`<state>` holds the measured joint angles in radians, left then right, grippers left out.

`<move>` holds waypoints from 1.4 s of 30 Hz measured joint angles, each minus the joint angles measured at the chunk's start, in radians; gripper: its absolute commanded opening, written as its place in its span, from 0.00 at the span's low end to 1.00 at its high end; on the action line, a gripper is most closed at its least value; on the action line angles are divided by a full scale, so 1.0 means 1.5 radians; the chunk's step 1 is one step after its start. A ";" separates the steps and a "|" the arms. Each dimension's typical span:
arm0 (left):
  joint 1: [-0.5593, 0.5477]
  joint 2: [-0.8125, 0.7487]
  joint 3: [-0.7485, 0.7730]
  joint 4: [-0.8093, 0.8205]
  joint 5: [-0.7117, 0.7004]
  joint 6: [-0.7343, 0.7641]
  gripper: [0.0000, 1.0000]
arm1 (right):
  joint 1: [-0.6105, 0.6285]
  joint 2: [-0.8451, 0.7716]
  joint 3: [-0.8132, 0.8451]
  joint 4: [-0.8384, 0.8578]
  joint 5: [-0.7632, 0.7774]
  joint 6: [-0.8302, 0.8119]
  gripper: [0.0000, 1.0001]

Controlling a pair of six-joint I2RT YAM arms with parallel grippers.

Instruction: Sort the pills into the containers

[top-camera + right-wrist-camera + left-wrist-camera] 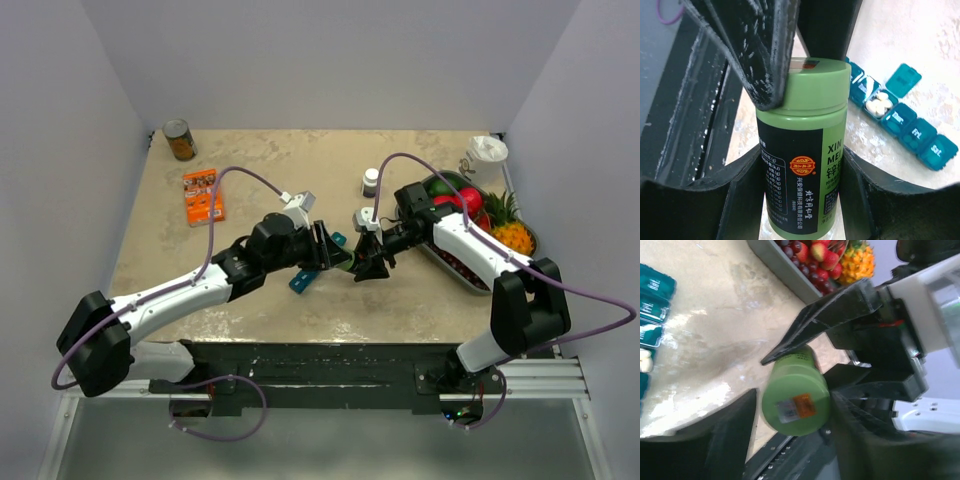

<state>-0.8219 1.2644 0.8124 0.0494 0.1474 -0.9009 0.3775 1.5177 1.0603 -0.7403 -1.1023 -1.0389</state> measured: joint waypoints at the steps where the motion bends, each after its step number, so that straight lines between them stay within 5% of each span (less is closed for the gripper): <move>1: -0.002 0.004 0.005 0.001 0.002 0.000 0.25 | 0.000 0.001 0.000 0.001 0.007 0.002 0.00; 2: -0.003 0.006 0.010 -0.001 -0.001 0.007 0.09 | 0.000 0.002 0.000 0.001 0.008 0.001 0.00; 4: -0.004 0.008 0.013 -0.002 0.000 0.022 0.00 | -0.002 0.002 0.000 0.000 0.007 0.003 0.00; 12: 0.016 0.000 -0.032 0.089 0.127 0.227 0.00 | 0.001 0.002 0.000 -0.011 0.003 0.001 0.00; 13: 0.023 -0.001 -0.040 0.106 0.159 0.270 0.03 | 0.003 0.002 0.000 -0.016 0.002 0.001 0.00; 14: 0.028 -0.001 -0.044 0.114 0.189 0.311 0.22 | 0.005 0.002 0.000 -0.021 0.002 0.001 0.00; 16: 0.033 0.001 -0.043 0.115 0.229 0.385 0.38 | 0.007 0.002 0.000 -0.029 -0.004 -0.001 0.00; 17: 0.035 0.002 -0.039 0.112 0.241 0.418 0.56 | 0.007 0.002 0.000 -0.034 -0.006 -0.002 0.00; 18: 0.037 0.005 -0.034 0.109 0.251 0.441 0.59 | 0.007 0.002 0.000 -0.035 -0.007 -0.004 0.00; 20: 0.043 0.007 -0.030 0.107 0.264 0.459 0.99 | 0.007 0.002 0.000 -0.033 -0.010 -0.005 0.00; 31: 0.082 -0.095 -0.113 0.232 0.296 0.293 0.99 | 0.001 0.002 0.000 -0.014 -0.011 -0.004 0.00; 42: 0.067 -0.039 -0.100 0.212 0.247 0.224 0.93 | 0.001 0.002 0.000 -0.013 -0.011 -0.004 0.00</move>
<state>-0.7219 1.2064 0.6617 0.3672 0.5182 -0.5655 0.3786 1.5208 1.0603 -0.7601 -1.1183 -1.0447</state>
